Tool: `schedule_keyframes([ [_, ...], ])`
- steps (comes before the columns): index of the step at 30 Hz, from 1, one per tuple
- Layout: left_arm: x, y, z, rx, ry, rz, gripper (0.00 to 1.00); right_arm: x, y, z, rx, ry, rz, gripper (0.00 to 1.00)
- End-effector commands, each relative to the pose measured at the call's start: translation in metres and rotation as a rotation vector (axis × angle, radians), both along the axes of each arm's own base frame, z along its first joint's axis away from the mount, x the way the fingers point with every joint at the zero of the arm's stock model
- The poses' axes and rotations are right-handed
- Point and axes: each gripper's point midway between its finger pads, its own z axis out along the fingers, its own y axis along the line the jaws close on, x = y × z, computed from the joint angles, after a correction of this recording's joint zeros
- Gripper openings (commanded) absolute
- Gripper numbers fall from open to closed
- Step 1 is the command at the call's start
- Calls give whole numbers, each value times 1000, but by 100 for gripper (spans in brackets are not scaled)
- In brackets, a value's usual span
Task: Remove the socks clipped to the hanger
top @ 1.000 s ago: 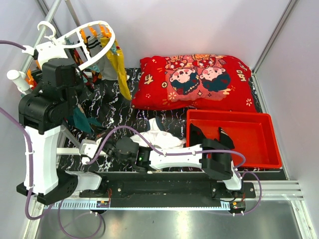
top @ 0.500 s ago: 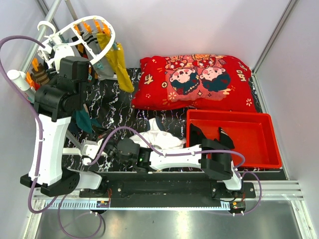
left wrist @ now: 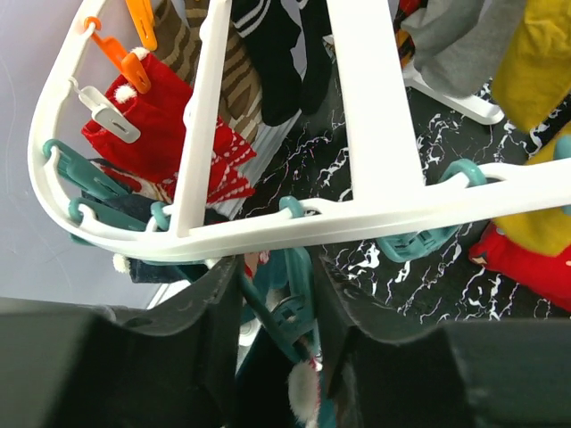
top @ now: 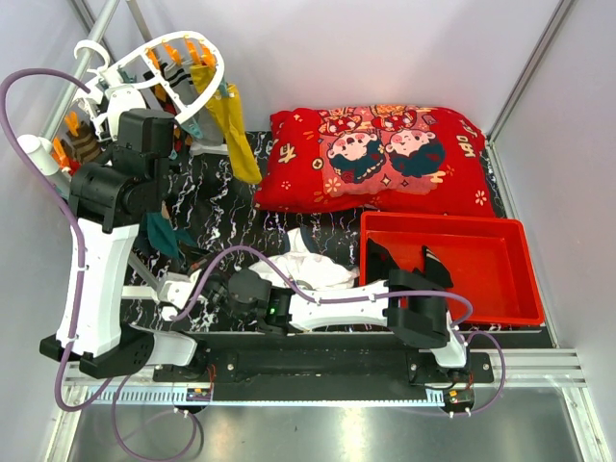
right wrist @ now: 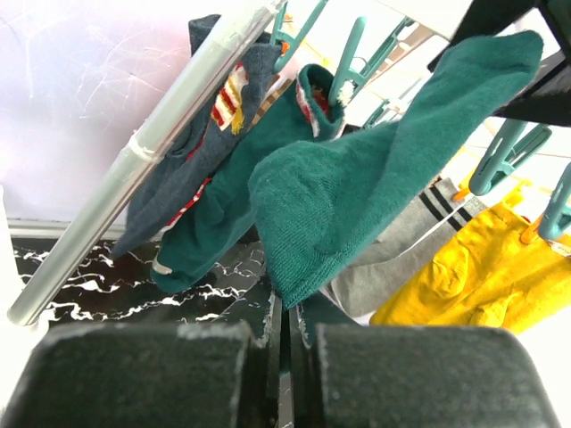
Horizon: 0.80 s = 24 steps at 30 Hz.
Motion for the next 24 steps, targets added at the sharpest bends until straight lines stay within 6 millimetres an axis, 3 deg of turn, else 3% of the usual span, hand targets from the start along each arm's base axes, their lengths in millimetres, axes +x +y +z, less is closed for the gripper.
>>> schedule_keyframes([
  [1,4,0,9,-19,-56,1,29,-11,-10,28,82,-9,10,0],
  [3,5,-1,10,-17,-59,-4,24,-11,-11,27,84,0,12,0],
  [7,6,-1,11,-11,-60,-10,0,-12,-13,25,91,15,14,0],
  [15,9,-5,11,-16,-62,-32,0,-6,-20,18,111,82,-15,0],
  [18,10,-8,12,-22,-65,-58,4,3,-38,12,135,179,-78,0],
  [19,10,-9,12,-23,-66,-68,6,5,-49,21,162,205,-100,0],
  [20,13,-13,13,-33,-75,-85,8,11,-61,12,156,240,-153,0],
  [21,11,-14,14,-42,-84,-100,11,11,-75,22,188,289,-165,0],
  [23,13,-21,17,-57,-101,-144,13,15,-99,10,184,354,-227,0],
  [24,15,-23,14,-60,-99,-159,17,16,-116,16,215,418,-242,0],
])
